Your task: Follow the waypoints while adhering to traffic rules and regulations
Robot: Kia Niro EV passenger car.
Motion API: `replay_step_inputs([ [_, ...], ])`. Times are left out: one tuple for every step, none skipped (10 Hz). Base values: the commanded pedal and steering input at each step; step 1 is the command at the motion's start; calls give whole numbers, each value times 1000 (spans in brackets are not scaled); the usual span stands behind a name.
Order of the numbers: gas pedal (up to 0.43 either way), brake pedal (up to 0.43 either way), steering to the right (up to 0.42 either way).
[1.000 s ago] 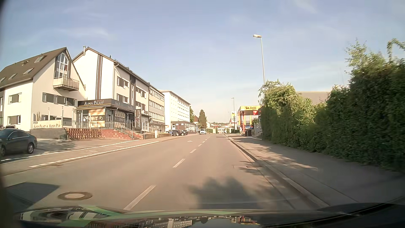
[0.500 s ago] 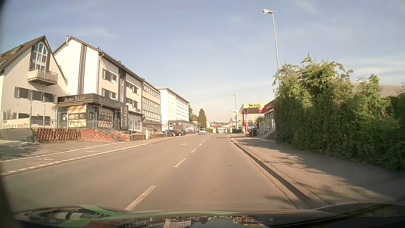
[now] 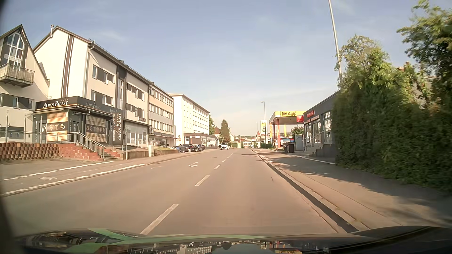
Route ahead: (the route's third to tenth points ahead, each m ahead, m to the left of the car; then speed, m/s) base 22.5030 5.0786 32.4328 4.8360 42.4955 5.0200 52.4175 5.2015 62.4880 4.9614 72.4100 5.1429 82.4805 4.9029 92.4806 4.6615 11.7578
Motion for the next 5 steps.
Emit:
replay_step_inputs([
  [87,0,-2],
  [87,0,-2],
  [87,0,-2],
  [87,0,-2],
  [87,0,-3],
])
